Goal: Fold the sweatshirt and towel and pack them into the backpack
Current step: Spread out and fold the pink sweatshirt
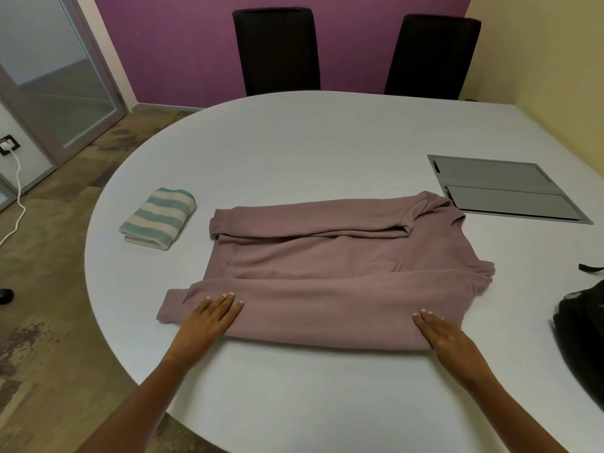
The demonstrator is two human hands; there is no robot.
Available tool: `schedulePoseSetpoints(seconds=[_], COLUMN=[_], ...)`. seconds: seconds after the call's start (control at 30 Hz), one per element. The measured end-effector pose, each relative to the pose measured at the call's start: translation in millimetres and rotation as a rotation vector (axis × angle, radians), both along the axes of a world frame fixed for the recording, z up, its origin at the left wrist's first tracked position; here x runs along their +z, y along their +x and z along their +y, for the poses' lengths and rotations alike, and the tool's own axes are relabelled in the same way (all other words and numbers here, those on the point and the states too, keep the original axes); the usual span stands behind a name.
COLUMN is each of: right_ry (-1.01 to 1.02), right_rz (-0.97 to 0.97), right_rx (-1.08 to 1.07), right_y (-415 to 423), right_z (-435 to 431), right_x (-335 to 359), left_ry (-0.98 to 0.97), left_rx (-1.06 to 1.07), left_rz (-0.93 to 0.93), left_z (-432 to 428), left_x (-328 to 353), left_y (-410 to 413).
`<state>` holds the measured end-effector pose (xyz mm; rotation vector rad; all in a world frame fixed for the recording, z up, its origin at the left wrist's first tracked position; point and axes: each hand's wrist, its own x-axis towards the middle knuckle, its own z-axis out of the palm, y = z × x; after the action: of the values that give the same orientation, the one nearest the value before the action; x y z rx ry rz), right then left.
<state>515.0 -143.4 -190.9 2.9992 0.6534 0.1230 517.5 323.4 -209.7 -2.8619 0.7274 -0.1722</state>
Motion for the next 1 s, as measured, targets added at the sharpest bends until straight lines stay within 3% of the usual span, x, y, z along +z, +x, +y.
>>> schedulePoseSetpoints(seconds=[0.2, 0.37, 0.5, 0.63, 0.8, 1.0], right_ry=[-0.037, 0.149, 0.134, 0.318, 0.508, 0.556], right_rz=[0.044, 0.086, 0.523, 0.642, 0.694, 0.512], right_rx=[-0.048, -0.122, -0.157, -0.289, -0.393, -0.339], right_y=[4.1, 7.7, 25.3, 55.3, 86.6, 119.1], right_z=[-9.8, -12.9, -15.8, -20.3, -22.4, -0.6], right_x=[4.4, 34.0, 60.7, 79.5, 87.2, 86.4], left_ry=[-0.009, -0.285, -0.248, -0.481, -0.588, -0.545], left_rx=[0.154, 0.216, 0.347, 0.476, 0.584, 0.741], left_rz=[0.137, 0.269, 0.686, 0.965, 0.899, 0.692], left_z=[4.0, 9.0, 12.8, 29.4, 43.4, 35.0], left_x=[-1.8, 26.3, 58.6, 79.3, 85.8, 64.3], left_y=[-1.8, 5.2, 26.6, 45.5, 66.3, 76.9])
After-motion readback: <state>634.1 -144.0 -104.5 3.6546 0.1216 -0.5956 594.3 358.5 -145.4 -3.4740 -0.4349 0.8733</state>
